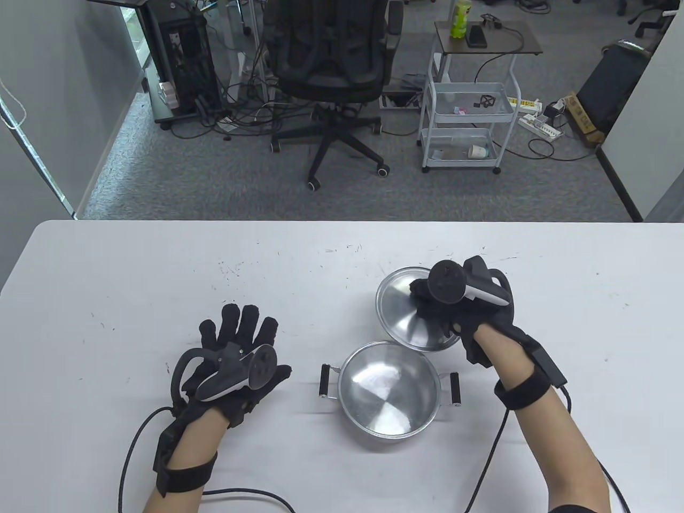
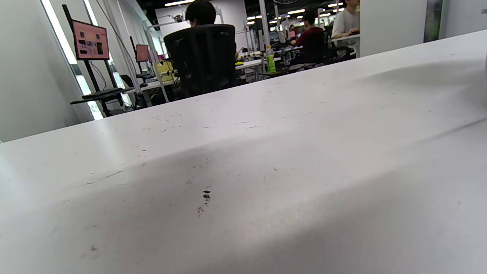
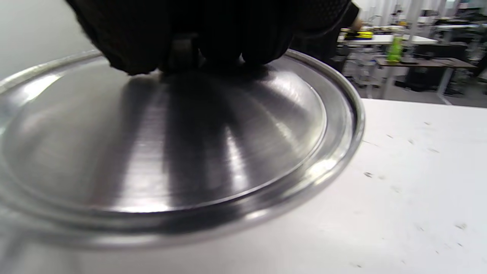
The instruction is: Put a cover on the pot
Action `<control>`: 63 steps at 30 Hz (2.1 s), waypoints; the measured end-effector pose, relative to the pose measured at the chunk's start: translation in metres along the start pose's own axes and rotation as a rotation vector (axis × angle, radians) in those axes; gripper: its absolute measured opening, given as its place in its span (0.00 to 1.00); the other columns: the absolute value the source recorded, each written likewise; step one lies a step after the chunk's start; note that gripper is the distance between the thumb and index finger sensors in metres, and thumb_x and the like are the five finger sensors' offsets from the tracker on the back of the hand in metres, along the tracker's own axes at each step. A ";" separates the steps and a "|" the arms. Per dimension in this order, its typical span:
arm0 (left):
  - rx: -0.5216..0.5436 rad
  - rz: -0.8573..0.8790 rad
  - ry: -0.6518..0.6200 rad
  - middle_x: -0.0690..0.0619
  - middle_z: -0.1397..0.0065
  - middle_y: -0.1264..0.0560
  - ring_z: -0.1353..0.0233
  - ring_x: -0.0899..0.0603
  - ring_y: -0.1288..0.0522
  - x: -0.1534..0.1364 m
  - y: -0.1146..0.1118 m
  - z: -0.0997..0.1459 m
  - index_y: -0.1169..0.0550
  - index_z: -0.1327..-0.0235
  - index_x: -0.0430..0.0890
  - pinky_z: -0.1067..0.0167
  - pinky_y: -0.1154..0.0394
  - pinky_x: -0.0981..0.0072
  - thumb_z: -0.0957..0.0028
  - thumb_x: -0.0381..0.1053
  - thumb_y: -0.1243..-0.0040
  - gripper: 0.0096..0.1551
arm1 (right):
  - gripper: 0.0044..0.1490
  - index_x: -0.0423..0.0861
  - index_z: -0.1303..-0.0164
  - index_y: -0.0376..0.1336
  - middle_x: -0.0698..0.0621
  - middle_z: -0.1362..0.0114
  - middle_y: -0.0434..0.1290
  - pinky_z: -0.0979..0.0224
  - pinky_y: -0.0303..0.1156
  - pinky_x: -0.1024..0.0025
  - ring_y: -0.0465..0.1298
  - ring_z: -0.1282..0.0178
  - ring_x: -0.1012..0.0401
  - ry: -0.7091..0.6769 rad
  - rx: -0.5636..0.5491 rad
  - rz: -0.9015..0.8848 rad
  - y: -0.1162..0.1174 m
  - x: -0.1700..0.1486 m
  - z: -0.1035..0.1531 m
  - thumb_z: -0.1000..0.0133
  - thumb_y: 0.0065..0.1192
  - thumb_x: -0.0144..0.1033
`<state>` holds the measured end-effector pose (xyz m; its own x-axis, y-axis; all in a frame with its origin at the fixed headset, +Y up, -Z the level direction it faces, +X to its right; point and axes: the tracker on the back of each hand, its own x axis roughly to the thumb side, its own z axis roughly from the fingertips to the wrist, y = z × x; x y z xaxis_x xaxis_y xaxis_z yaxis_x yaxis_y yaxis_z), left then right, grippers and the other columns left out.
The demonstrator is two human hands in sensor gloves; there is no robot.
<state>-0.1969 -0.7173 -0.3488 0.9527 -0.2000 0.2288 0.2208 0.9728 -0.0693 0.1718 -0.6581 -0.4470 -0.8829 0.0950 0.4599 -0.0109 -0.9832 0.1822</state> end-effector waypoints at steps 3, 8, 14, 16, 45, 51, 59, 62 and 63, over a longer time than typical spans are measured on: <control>0.002 0.004 0.003 0.42 0.09 0.58 0.13 0.26 0.60 0.000 0.000 0.000 0.51 0.11 0.57 0.26 0.53 0.19 0.59 0.82 0.70 0.60 | 0.16 0.45 0.65 0.83 0.61 0.71 0.92 0.39 0.75 0.60 0.88 0.62 0.75 -0.109 0.015 0.017 -0.005 0.026 0.017 0.63 0.85 0.25; 0.000 0.006 0.006 0.43 0.09 0.57 0.13 0.26 0.60 0.001 -0.001 0.000 0.51 0.11 0.57 0.26 0.53 0.19 0.59 0.82 0.70 0.60 | 0.14 0.45 0.68 0.84 0.63 0.77 0.93 0.40 0.76 0.61 0.89 0.65 0.77 -0.266 0.128 -0.006 0.012 0.065 0.031 0.64 0.85 0.28; -0.007 -0.014 0.002 0.43 0.09 0.56 0.13 0.26 0.60 0.004 -0.002 0.000 0.51 0.11 0.57 0.26 0.53 0.19 0.59 0.82 0.70 0.59 | 0.13 0.44 0.70 0.84 0.62 0.81 0.93 0.40 0.76 0.61 0.90 0.68 0.79 -0.308 0.182 0.103 0.028 0.089 0.038 0.64 0.86 0.28; -0.005 -0.014 0.000 0.43 0.09 0.56 0.13 0.26 0.59 0.005 -0.002 0.000 0.50 0.11 0.57 0.26 0.53 0.19 0.59 0.82 0.70 0.59 | 0.13 0.43 0.70 0.84 0.62 0.81 0.93 0.40 0.76 0.61 0.89 0.68 0.79 -0.300 0.182 0.115 0.031 0.090 0.037 0.63 0.86 0.28; -0.019 -0.016 -0.001 0.43 0.09 0.56 0.13 0.27 0.59 0.006 -0.006 -0.001 0.50 0.12 0.57 0.26 0.52 0.20 0.59 0.82 0.69 0.59 | 0.50 0.57 0.24 0.56 0.43 0.14 0.54 0.24 0.47 0.30 0.52 0.16 0.40 0.098 -0.035 -0.116 0.046 -0.036 0.104 0.58 0.61 0.63; -0.032 -0.024 -0.005 0.43 0.09 0.56 0.13 0.27 0.59 0.007 -0.011 -0.002 0.51 0.12 0.57 0.26 0.52 0.20 0.59 0.82 0.69 0.59 | 0.52 0.57 0.22 0.53 0.44 0.13 0.49 0.25 0.40 0.27 0.46 0.15 0.39 0.245 -0.016 -0.194 0.081 -0.079 0.127 0.57 0.56 0.67; 0.021 -0.034 -0.014 0.43 0.09 0.56 0.13 0.27 0.58 0.011 -0.014 0.000 0.50 0.12 0.57 0.26 0.52 0.20 0.60 0.82 0.69 0.59 | 0.55 0.58 0.21 0.49 0.45 0.12 0.45 0.25 0.36 0.28 0.42 0.14 0.41 0.318 0.053 -0.188 0.119 -0.099 0.143 0.58 0.51 0.70; 0.006 -0.044 -0.018 0.44 0.09 0.56 0.13 0.27 0.58 0.011 -0.018 0.001 0.50 0.12 0.57 0.26 0.52 0.20 0.59 0.82 0.69 0.59 | 0.55 0.58 0.21 0.48 0.46 0.13 0.44 0.24 0.35 0.28 0.41 0.14 0.41 0.328 0.071 -0.183 0.125 -0.101 0.141 0.59 0.50 0.71; 0.005 -0.044 -0.020 0.43 0.09 0.56 0.13 0.27 0.58 0.011 -0.019 0.001 0.50 0.12 0.57 0.26 0.51 0.20 0.59 0.82 0.69 0.59 | 0.55 0.58 0.21 0.48 0.46 0.13 0.43 0.24 0.35 0.28 0.41 0.14 0.42 0.322 0.070 -0.189 0.125 -0.101 0.140 0.59 0.50 0.71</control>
<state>-0.1905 -0.7375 -0.3439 0.9379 -0.2400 0.2505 0.2609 0.9639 -0.0535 0.3255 -0.7686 -0.3486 -0.9708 0.2094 0.1175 -0.1660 -0.9388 0.3017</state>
